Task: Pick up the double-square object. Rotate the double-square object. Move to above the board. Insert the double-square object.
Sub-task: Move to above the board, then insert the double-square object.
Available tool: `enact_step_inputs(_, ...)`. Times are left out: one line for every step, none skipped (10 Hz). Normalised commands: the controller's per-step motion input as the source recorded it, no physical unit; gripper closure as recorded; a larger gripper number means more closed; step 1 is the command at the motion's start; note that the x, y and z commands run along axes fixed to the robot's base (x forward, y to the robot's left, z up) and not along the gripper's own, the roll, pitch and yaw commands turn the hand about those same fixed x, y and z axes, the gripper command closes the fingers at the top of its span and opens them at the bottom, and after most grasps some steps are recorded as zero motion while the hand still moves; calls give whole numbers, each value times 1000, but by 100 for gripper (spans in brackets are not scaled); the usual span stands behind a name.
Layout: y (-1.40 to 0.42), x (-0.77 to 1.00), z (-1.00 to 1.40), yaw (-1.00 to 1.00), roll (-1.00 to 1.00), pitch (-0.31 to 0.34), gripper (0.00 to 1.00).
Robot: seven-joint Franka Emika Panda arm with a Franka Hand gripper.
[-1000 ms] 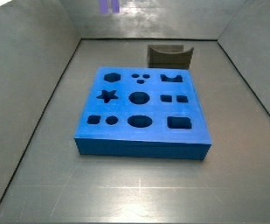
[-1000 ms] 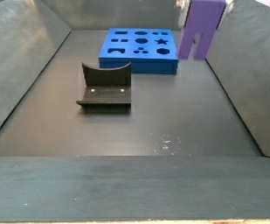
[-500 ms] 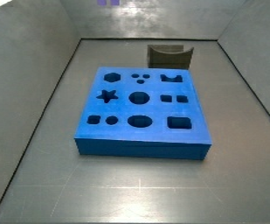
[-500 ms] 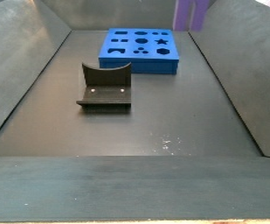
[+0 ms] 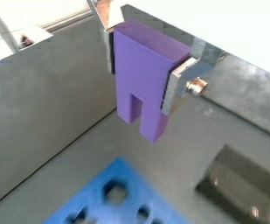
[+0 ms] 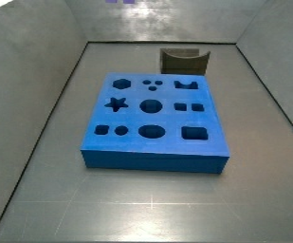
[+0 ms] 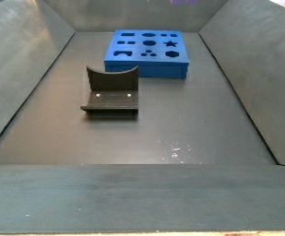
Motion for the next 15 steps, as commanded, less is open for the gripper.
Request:
enact_step_inputs(-1000,282,288,11,-3,125,100)
enact_step_inputs(-1000,294,286,7,7,127,100)
enact_step_inputs(-1000,306,288,13,2,124,100)
enact_step_inputs(-1000,329,290,10,5,124,100)
enact_step_inputs(-982,338,288,12,11,121,100)
enact_step_inputs(-696,261,207,13,24,127,100)
enact_step_inputs(-417,195,125,11,34,122,100)
enact_step_inputs(-211,117,66,13,48,96,100)
enact_step_inputs(0,0,0,0,-34,0,100)
enact_step_inputs(-23,3,0,0,0,0,100)
enact_step_inputs(-26,129,-83,0,0,0,100)
enact_step_inputs(-14,274,-189,0,0,-17,100)
enact_step_inputs(0,474,-269,0,51,0,100)
enact_step_inputs(0,414,-343,0,106,-57,100)
enact_step_inputs(0,369,-406,23,129,-77,100)
